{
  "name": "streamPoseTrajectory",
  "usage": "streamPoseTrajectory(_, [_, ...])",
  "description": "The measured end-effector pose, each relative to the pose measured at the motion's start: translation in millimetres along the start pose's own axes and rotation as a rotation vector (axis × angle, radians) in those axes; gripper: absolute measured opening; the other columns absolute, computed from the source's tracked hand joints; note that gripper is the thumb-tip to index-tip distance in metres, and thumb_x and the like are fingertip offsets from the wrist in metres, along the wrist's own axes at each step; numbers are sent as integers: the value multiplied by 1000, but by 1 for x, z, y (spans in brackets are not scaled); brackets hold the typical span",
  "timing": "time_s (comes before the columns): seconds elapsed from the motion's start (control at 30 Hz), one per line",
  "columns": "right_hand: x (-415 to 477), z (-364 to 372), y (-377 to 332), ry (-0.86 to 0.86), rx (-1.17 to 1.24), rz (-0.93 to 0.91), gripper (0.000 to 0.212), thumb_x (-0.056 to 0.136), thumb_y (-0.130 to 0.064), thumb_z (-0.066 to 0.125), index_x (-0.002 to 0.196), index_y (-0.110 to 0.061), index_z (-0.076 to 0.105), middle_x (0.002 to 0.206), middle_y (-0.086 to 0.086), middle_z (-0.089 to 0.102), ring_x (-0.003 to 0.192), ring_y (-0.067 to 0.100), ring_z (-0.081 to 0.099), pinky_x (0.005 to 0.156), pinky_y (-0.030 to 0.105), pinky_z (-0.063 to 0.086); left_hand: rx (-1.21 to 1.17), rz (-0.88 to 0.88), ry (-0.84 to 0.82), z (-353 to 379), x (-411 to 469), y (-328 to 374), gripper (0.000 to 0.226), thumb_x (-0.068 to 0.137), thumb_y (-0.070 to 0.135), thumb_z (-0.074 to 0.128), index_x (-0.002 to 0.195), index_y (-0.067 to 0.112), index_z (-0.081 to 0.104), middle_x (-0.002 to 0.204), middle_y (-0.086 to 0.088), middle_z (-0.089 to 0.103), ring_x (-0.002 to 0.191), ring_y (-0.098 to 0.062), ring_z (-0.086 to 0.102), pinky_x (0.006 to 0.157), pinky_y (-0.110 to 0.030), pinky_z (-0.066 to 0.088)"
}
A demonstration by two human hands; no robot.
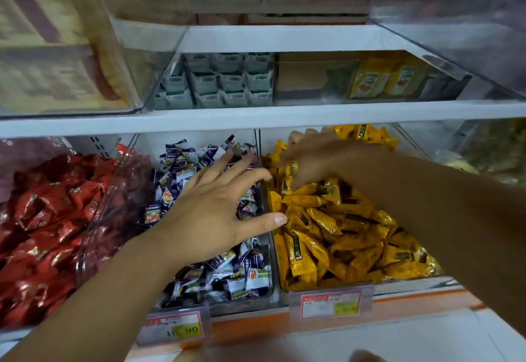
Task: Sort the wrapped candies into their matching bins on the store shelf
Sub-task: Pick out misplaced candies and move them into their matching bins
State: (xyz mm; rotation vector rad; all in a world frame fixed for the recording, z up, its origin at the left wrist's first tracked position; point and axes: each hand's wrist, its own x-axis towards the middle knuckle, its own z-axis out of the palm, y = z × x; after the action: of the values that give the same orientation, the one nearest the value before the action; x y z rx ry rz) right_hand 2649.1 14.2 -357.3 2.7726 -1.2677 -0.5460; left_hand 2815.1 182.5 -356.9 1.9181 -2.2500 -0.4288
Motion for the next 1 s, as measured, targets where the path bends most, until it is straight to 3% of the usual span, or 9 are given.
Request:
streamPoseTrajectory(0.13, [-19, -8, 34, 14, 35, -22, 31, 76, -46, 67, 106, -47, 59, 121, -3, 43, 114, 19, 47, 91, 33, 44, 8, -25, -20, 1, -1, -1, 76, 61, 94, 9, 131, 66, 8, 155, 26, -18, 141, -3, -24, 115, -40, -5])
streamPoseTrajectory(0.2, [-21, -9, 41, -51, 46, 0, 33, 76, -40, 72, 108, -38, 63, 126, 3, 42, 114, 22, 50, 93, 35, 46, -9, -29, -29, 2, 0, -1, 77, 60, 94, 10, 131, 66, 7, 155, 26, -17, 142, -4, -23, 116, -43, -3])
streamPoseTrajectory(0.3, [-17, -15, 31, -117, -15, 46, 50, 85, -52, 62, 120, -17, 64, 128, 12, 53, 124, 28, 46, 99, 38, 44, -33, -32, -39, 4, 1, 0, 78, 59, 95, 11, 131, 67, 5, 156, 25, -14, 143, -6, -21, 117, -43, -2])
streamPoseTrajectory(0.43, [3, -12, -14, 35, 171, -57, 45, 80, -51, 58, 108, -17, 63, 113, 6, 59, 109, 24, 56, 88, 40, 51, -39, -30, -38, 6, 2, -1, 79, 59, 95, 12, 132, 67, 4, 156, 25, -13, 143, -5, -21, 118, -43, -1])
streamPoseTrajectory(0.57, [29, 12, -31, -103, 110, -23, 85, 41, -80, 53, 109, -29, 52, 121, 3, 48, 120, 30, 44, 91, 46, 45, -30, -27, -38, 5, 3, -5, 80, 57, 96, 14, 131, 68, 4, 155, 26, -16, 142, -4, -24, 116, -44, -1])
streamPoseTrajectory(0.63, [34, 11, -25, -159, 29, 9, 95, 49, -84, 50, 128, -32, 47, 133, -1, 41, 130, 30, 31, 98, 48, 37, -15, -40, -42, 4, 2, -4, 82, 56, 96, 14, 132, 67, 4, 155, 25, -17, 142, -5, -25, 116, -45, -2])
streamPoseTrajectory(0.77, [26, 2, -16, -205, -42, -19, 77, 74, -77, 48, 140, -38, 40, 148, -2, 33, 140, 27, 13, 109, 49, 22, -12, -43, -26, 3, 2, -4, 78, 56, 96, 14, 128, 70, 6, 155, 25, -17, 142, -6, -24, 115, -43, -4])
streamPoseTrajectory(0.9, [-2, -10, 0, -130, -26, -56, 54, 80, -58, 57, 131, -40, 50, 138, 1, 42, 135, 26, 24, 111, 47, 18, -23, -48, -34, 2, 1, -5, 66, 55, 97, 14, 118, 77, 6, 155, 26, -16, 142, -4, -23, 115, -42, -4])
streamPoseTrajectory(1.0, [-30, -23, 11, -84, 43, -77, 40, 81, -46, 66, 118, -31, 62, 125, 9, 52, 120, 32, 47, 101, 43, 39, -14, -43, -31, 2, 1, -5, 73, 55, 97, 14, 123, 73, 8, 155, 26, -16, 141, -3, -24, 114, -42, -5])
